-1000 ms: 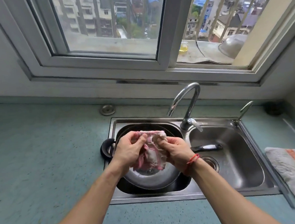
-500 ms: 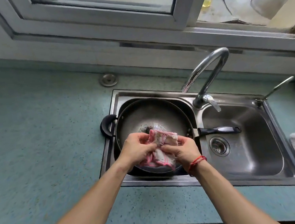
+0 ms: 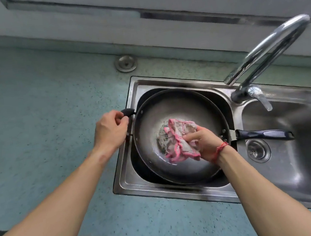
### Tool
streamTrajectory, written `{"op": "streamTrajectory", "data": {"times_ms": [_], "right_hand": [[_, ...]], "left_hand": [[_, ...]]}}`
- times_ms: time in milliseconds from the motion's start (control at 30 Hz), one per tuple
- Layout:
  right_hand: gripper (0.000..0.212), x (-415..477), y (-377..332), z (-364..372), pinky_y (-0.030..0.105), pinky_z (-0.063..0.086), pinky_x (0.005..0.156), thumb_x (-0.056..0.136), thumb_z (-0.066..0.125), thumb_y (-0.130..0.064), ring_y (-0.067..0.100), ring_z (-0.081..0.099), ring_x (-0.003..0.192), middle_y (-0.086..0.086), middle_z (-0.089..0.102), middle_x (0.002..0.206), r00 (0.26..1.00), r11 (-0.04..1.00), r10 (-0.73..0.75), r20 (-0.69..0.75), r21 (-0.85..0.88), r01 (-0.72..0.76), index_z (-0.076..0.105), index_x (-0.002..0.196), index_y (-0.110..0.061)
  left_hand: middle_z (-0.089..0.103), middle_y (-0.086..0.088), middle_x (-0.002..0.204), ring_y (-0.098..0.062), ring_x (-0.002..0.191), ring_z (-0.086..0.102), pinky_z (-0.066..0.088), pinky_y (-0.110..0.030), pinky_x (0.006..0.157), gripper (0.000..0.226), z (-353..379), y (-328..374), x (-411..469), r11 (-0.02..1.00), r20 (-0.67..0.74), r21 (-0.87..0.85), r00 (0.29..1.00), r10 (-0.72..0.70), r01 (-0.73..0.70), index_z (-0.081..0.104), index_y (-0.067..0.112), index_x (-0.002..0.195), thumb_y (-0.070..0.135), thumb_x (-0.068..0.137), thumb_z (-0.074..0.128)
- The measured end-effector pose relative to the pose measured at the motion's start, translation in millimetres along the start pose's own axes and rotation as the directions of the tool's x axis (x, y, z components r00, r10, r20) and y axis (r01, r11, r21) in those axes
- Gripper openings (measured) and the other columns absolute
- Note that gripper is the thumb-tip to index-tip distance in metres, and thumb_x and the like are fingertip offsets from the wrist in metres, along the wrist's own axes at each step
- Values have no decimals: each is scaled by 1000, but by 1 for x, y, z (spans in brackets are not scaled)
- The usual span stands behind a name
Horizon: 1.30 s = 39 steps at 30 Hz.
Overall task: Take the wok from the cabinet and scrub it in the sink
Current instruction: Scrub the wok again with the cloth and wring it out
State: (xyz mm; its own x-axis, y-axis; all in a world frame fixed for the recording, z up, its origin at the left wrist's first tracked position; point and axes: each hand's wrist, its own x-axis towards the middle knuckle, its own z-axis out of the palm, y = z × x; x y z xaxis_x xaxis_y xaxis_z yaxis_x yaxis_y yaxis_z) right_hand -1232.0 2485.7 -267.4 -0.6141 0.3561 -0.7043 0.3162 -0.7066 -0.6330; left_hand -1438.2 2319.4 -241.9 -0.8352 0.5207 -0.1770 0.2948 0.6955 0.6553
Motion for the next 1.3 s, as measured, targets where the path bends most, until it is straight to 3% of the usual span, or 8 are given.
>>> {"op": "streamTrajectory", "data": {"times_ms": [133, 267, 333, 467, 667, 867, 1033, 1300], "right_hand": [[35, 33, 10, 4, 38, 58, 68, 76, 60, 15, 26, 69, 75, 20, 69, 95, 999, 952, 33, 0, -304, -32, 63, 107, -1], [18, 53, 17, 4, 25, 45, 60, 75, 65, 0, 23, 59, 79, 3, 63, 76, 968, 635, -197, -153, -772, 7, 64, 86, -14], [25, 51, 15, 0, 28, 48, 75, 80, 64, -16, 31, 62, 96, 9, 68, 95, 920, 440, -316, -230, -895, -73, 65, 105, -22], [46, 44, 18, -14, 41, 47, 86, 82, 63, -35, 35, 52, 107, 13, 51, 116, 802, 173, -554, -224, -973, -152, 52, 125, -23], [36, 41, 57, -8, 43, 51, 71, 82, 59, -48, 33, 49, 101, 9, 52, 117, 827, -133, -557, 69, -991, -6, 57, 114, -31], [21, 49, 79, -4, 42, 49, 58, 80, 66, -34, 33, 54, 88, 6, 58, 101, 765, -250, -613, 197, -967, 49, 58, 98, -27], [17, 62, 79, -1, 45, 48, 61, 84, 52, -34, 30, 51, 85, 5, 57, 94, 732, -211, -622, 278, -960, 185, 63, 94, -24], [16, 106, 39, 8, 41, 46, 65, 81, 69, -20, 32, 54, 86, 7, 59, 95, 681, -244, -657, 324, -946, 215, 68, 96, -24]], "left_hand": [[67, -5, 94, -23, 91, 61, 50, -37, 82, 25, -1, -14, 16, 999, -55, 41, 998, -16, 19, 68, 14, 110, 29, 94, 56], [62, -6, 101, -25, 97, 58, 46, -37, 86, 34, 5, -22, 25, 997, -35, 59, 998, -54, 56, 59, 15, 122, 35, 95, 54], [61, -7, 106, -27, 102, 57, 43, -37, 89, 38, 10, -21, 28, 995, -8, 88, 999, -49, 50, 57, 14, 125, 38, 96, 53], [56, -11, 117, -30, 110, 53, 41, -37, 90, 43, 16, -15, 33, 989, 35, 144, 998, -52, 47, 54, 15, 130, 43, 97, 49], [52, -7, 97, -22, 85, 46, 33, -31, 73, 33, 27, -15, 30, 976, 41, 208, 998, 54, -61, 62, 21, 116, 44, 100, 45], [61, -7, 92, -25, 80, 51, 34, -33, 64, 25, 39, -25, 35, 978, -39, 190, 994, 99, -90, 59, 18, 101, 39, 101, 44], [59, -2, 91, -22, 78, 49, 28, -31, 57, 22, 42, -26, 34, 975, -59, 204, 993, 103, -89, 53, 21, 94, 39, 101, 43], [59, -2, 90, -23, 78, 49, 30, -33, 61, 22, 42, -28, 36, 974, -52, 200, 992, 119, -106, 51, 19, 92, 38, 100, 45]]}}
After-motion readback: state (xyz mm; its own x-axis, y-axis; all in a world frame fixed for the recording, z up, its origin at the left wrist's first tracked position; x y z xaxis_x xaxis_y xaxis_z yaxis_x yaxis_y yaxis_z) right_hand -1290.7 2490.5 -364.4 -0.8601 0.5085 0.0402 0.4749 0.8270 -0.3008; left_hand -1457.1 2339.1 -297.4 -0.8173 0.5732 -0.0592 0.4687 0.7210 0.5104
